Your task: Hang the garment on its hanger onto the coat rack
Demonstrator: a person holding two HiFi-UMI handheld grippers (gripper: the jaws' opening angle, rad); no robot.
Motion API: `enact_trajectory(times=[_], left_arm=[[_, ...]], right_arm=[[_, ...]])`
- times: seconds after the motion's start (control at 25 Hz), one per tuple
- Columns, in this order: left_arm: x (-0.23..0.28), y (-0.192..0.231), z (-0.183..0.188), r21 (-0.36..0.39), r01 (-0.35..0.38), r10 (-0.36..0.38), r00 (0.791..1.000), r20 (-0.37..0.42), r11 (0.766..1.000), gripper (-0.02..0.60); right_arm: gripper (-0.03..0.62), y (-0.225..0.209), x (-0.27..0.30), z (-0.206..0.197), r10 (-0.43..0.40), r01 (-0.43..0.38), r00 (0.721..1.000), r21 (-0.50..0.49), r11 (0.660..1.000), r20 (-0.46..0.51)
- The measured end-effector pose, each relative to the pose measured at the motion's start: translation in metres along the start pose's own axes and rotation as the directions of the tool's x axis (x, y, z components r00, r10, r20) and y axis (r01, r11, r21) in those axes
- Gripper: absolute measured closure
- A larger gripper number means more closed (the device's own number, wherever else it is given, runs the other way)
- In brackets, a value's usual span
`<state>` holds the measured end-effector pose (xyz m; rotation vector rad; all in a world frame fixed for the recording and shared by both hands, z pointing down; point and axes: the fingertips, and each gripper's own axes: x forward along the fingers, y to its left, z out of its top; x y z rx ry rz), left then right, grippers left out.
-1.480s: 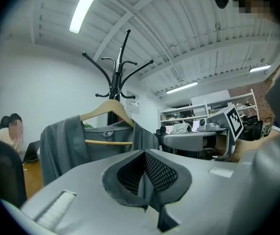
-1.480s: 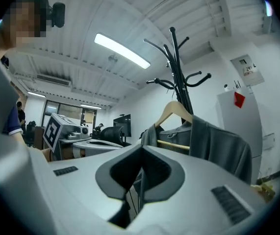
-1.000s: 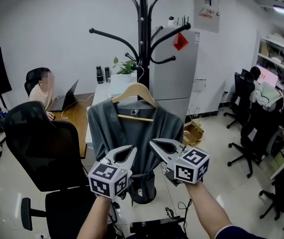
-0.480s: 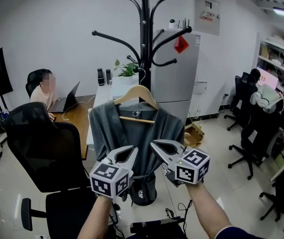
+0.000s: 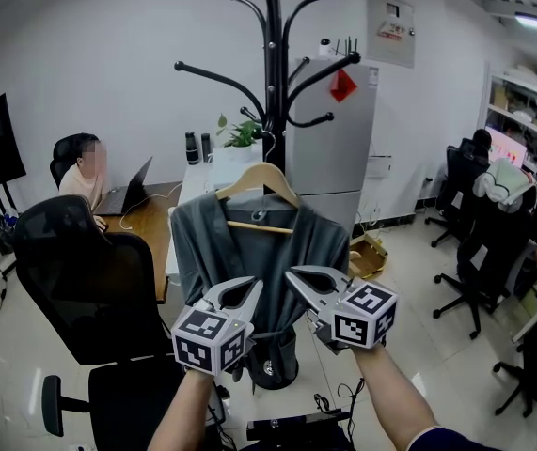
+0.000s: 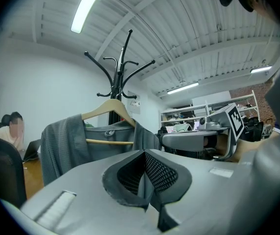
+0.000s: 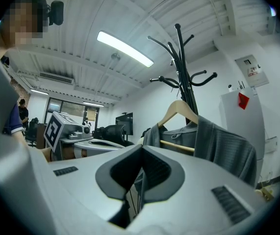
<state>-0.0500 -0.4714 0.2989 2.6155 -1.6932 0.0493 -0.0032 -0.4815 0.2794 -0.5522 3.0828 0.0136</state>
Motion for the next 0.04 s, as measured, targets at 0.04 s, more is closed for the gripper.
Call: enact_trajectory(times=[0.04], left_arm=[[-0.0003, -0.0003, -0.0005, 0.001, 0.001, -0.001, 1.000, -0.002, 1.000, 0.580]], right_arm=[[0.592, 0.0004, -0.0002, -0.0007, 0.000, 0.000, 1.000, 0.002, 1.000, -0.001]])
